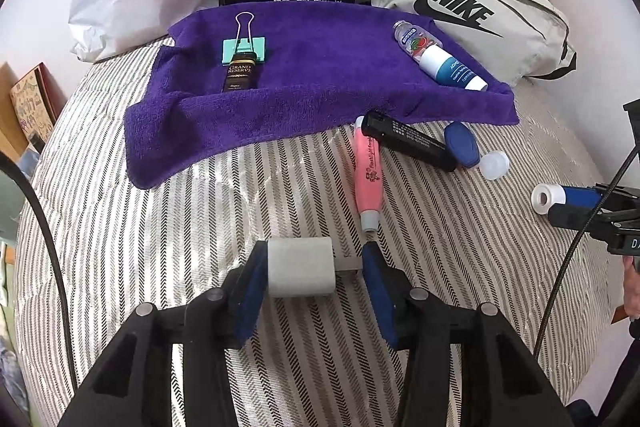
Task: Organize rigid objects
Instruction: 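Grasp the white cylinder with the right tool while the left tool lifts the charger, then carry the charger and cylinder onto the purple towel and release both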
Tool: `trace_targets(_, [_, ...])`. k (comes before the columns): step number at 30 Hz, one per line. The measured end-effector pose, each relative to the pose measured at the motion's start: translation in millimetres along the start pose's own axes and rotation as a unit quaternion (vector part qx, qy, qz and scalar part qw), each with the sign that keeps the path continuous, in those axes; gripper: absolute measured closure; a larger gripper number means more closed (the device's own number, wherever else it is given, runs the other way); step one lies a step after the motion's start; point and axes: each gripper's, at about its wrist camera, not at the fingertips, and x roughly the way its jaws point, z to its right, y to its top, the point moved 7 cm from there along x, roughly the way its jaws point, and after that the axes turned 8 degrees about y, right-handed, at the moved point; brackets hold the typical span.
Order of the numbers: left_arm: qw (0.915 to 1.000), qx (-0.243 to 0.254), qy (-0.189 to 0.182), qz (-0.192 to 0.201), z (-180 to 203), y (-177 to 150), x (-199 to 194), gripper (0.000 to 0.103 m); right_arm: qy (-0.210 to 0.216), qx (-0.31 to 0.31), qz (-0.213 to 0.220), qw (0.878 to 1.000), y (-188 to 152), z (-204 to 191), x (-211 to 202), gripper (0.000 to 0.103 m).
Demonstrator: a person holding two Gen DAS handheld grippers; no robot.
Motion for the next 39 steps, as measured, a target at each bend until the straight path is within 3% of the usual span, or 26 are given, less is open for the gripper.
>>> trace_targets(11, [0.9999, -0.010, 0.003, -0.003, -7.8, 0.5, -1.9, 0.060, -0.016, -0.026, 0.002, 1.000, 1.5, 3.2, 4.7, 0.043])
trace_targets(15, [1.0000, -0.007, 0.003, -0.006, -7.4, 0.0, -0.3, 0.060, -0.039, -0.050, 0.000, 0.998, 3.1, 5.8, 11.8, 0.050])
trace_targets(18, [0.9999, -0.013, 0.001, -0.006, -7.9, 0.3, -0.1, 0.060, -0.058, -0.051, 0.005, 0.997, 3.9, 6.9, 11.5, 0.062])
trace_targets(27, [0.9999, -0.015, 0.003, -0.002, -9.5, 1.2, -5.2, 0.060, -0.035, -0.049, 0.020, 0.998, 8.0, 1.7, 1.3, 0.062])
trace_targets(39, [0.9998, -0.005, 0.019, -0.005, -7.8, -0.4, 2.1, 0.059, -0.037, -0.028, 0.010, 0.999, 6.6, 10.2, 8.7, 0.062])
